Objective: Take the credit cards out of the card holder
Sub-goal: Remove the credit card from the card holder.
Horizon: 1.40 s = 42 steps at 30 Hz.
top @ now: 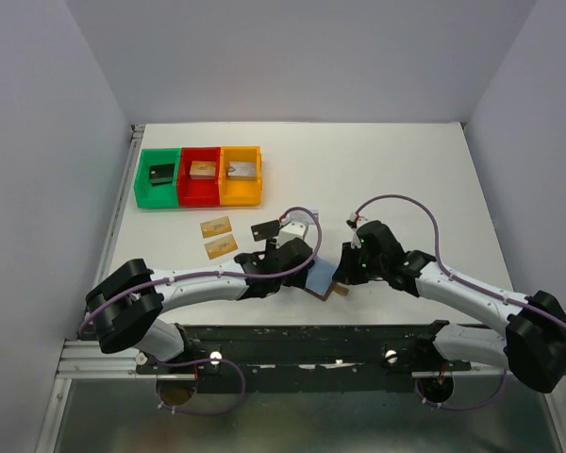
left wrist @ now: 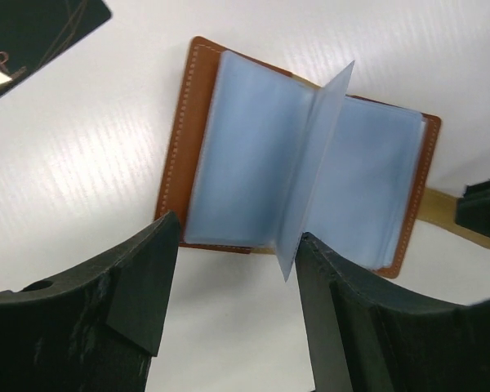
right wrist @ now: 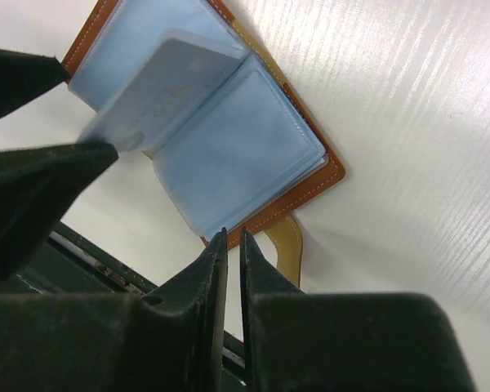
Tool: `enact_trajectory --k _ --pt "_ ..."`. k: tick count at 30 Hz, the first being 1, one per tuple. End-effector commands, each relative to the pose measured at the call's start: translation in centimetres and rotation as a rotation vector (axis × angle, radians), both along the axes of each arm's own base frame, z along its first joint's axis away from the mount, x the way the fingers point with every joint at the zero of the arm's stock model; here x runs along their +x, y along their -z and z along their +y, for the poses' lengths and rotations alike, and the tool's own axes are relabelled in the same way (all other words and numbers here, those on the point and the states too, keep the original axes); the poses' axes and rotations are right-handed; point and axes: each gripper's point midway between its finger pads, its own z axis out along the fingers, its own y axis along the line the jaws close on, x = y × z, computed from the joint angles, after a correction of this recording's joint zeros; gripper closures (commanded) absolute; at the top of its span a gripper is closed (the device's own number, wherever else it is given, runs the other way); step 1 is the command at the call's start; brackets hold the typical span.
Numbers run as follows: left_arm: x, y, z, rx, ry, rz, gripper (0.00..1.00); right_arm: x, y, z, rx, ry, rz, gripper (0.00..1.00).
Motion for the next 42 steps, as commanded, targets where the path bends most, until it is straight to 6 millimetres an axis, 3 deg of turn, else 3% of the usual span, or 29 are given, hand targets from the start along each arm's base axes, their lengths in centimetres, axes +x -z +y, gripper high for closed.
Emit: enact_trajectory --k 1,6,11,17,22,28,35,42 --pt "1.0 0.4 2.9 0.006 -0.118 0.010 0.28 0.1 -0.9 0.4 0.037 -0.009 -0.023 0.82" --pt "1.7 0.6 4.5 -0.011 -0.168 0.020 0.29 -0.1 -2.1 1.3 0.096 -0.034 -0.030 0.82" --pt "2.0 -1.6 5.5 -0.078 -0.194 -0.024 0.30 0.0 -4.1 3.7 0.211 -0.069 -0.037 0.82" --pt "2.0 -4.0 5.7 -0.163 -0.178 -0.088 0.31 0.0 -2.3 5.8 0.183 -0.123 0.014 0.81" --pt "1.5 -3.8 5.6 -0.210 -0.172 -0.081 0.32 0.2 -1.6 7.5 0.187 -0.169 0.042 0.79" --pt "1.3 -3.6 5.7 -0.215 -0.171 -0.076 0.32 -1.4 -1.0 9.5 0.174 -0.264 0.061 0.73" --pt "1.1 -3.3 5.7 -0.222 -0.165 -0.071 0.32 -3.6 2.3 8.3 0.104 -0.272 0.131 0.72" --pt "1.0 -3.1 5.7 -0.223 -0.164 -0.068 0.32 -4.0 4.4 6.0 0.010 -0.213 0.150 0.73"
